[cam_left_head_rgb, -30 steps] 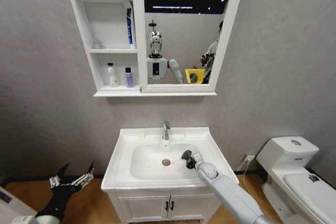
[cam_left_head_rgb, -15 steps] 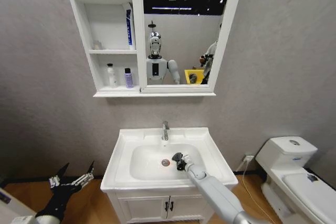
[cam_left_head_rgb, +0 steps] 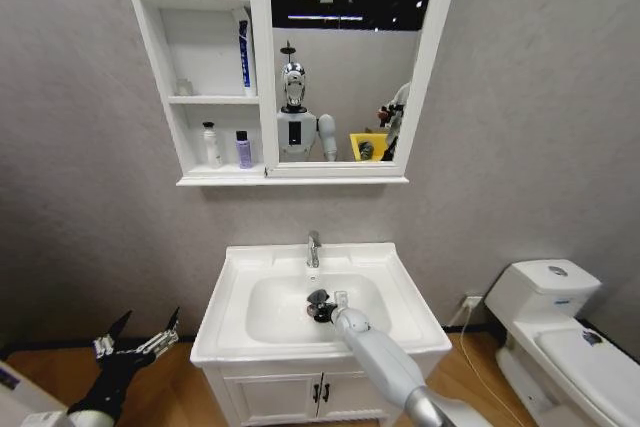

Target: Move facial cleanser and shampoo from washbasin to cabinet, then wipe washbasin with towel.

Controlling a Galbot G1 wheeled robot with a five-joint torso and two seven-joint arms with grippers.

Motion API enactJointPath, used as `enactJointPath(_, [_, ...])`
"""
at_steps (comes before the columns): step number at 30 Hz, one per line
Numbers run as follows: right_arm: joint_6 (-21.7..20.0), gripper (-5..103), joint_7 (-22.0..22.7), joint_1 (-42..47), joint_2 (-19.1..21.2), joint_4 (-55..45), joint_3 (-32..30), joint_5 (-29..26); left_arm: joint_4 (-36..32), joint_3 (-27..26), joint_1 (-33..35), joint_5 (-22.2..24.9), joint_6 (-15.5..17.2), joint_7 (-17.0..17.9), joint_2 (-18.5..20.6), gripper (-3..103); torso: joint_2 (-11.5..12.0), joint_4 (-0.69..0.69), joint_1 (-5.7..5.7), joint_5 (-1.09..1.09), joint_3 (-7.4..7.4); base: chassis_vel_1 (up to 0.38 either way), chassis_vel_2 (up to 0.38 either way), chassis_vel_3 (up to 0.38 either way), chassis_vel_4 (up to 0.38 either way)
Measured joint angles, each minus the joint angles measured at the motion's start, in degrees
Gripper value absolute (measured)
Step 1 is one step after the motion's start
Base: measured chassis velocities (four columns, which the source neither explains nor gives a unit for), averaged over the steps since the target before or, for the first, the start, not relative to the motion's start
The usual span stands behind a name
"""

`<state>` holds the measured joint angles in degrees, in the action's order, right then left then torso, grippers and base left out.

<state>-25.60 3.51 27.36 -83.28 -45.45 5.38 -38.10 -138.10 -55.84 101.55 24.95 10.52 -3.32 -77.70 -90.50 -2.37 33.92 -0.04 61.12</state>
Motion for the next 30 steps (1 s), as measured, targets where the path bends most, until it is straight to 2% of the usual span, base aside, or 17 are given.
enactJointPath(1, [-0.5, 7, 0.3, -0.3, -0.7, -0.1, 0.2, -1.0, 0.0, 0.0, 0.0, 0.0, 0.0, 0.0, 0.0, 100, 0.0, -0.01, 0.01, 0.0, 0.0, 0.0, 0.0, 0.0, 0.0])
enactJointPath(2, [-1.1, 7, 0.3, -0.5, -1.8, -0.2, 0.7, -1.8, 0.0, 0.0, 0.0, 0.0, 0.0, -0.1, 0.0, 100, 0.0, 0.09, 0.02, 0.07, 0.01, -0.065, -0.039, 0.002, -0.029])
enactJointPath(7, [-1.9, 7, 0.4, -1.4, -5.0, 0.6, 1.3, -2.3, 0.0, 0.0, 0.0, 0.0, 0.0, -0.1, 0.0, 100, 0.0, 0.08, 0.01, 0.03, 0.0, -0.013, -0.008, 0.0, -0.006])
enactJointPath(8, [-2.1, 7, 0.3, -1.5, -6.1, 0.6, 1.6, -2.5, 0.0, 0.0, 0.0, 0.0, 0.0, -0.1, 0.0, 100, 0.0, 0.16, 0.01, 0.13, 0.01, 0.0, 0.0, 0.0, 0.0])
enactJointPath(11, [-2.6, 7, 0.6, -1.9, -7.2, 0.3, 2.1, -3.7, 0.0, 0.0, 0.0, 0.0, 0.0, -0.1, 0.0, 100, 0.0, 0.16, 0.02, 0.04, 0.01, 0.0, 0.0, 0.0, 0.0])
enactJointPath(16, [-3.4, 7, 1.5, -1.7, -8.2, -1.4, 2.7, -6.8, 0.0, 0.0, 0.0, 0.0, 0.0, -0.1, 0.0, 100, 0.0, 0.17, 0.02, 0.05, 0.01, 0.0, 0.0, 0.0, 0.0])
enactJointPath(19, [-3.9, 7, 2.7, -1.0, -6.2, -2.9, 2.6, -6.3, 0.0, 0.0, 0.0, 0.0, 0.0, -0.1, 0.0, 100, 0.0, 0.2, -0.01, 0.08, -0.01, 0.0, 0.0, 0.0, 0.0])
enactJointPath(21, [-4.7, 7, 4.4, -0.2, -2.4, -5.1, 2.5, -5.2, 0.0, 0.0, 0.0, 0.0, 0.0, -0.1, 0.0, 100, 0.0, 0.12, -0.02, 0.05, -0.02, 0.0, 0.0, 0.0, 0.0])
enactJointPath(22, [-4.7, 7, 4.4, -0.2, -2.4, -5.1, 2.5, -5.2, 0.0, 0.0, 0.0, 0.0, 0.0, -0.1, 0.0, 100, 0.0, 0.12, -0.02, 0.05, -0.02, 0.0, 0.0, 0.0, 0.0])
enactJointPath(26, [-5.3, 7, 5.0, -0.3, 5.6, -9.0, 4.2, -2.8, 0.0, 0.0, 0.0, 0.0, 0.0, -0.1, 0.0, 100, 0.0, 0.04, -0.02, 0.05, -0.01, 0.0, 0.0, 0.0, 0.0])
enactJointPath(30, [-5.5, 7, 4.7, -1.5, 7.7, -9.2, 4.8, -2.9, 0.0, 0.0, 0.0, 0.0, 0.0, -0.1, 0.0, 100, 0.0, 0.06, -0.01, 0.04, -0.02, 0.0, 0.0, 0.0, 0.0])
